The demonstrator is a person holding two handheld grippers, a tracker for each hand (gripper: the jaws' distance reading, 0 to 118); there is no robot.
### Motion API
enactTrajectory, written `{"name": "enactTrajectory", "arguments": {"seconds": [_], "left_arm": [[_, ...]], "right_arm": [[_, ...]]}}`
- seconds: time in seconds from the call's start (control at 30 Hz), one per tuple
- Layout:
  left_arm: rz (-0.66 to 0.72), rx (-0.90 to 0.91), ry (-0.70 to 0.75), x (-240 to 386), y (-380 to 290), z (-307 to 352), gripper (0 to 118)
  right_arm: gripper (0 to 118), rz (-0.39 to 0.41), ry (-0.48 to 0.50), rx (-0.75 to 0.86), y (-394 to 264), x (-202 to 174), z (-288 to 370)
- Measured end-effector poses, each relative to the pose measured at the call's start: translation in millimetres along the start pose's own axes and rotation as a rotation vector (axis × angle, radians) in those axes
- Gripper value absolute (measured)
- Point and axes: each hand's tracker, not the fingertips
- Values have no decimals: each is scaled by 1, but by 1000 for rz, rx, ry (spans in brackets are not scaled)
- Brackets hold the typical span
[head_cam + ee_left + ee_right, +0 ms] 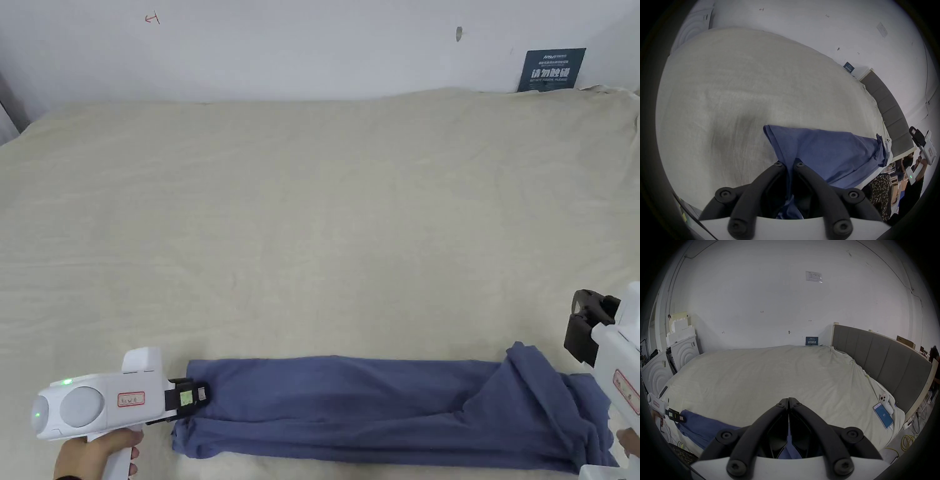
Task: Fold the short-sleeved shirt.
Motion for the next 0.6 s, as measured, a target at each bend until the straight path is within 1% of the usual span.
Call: {"name": "enactTrajectory", "arguments": {"seconds": [0.2,0.43,0.6], "left_arm": [[26,42,11,-1,15,38,5],[56,64,104,-17,27,73,5],[46,52,135,5,28,79,5]], "right_arm": [[0,-9,9,23,7,3,3],[0,-25,18,39,8,10,2],[0,-29,24,40,6,17,3]]}}
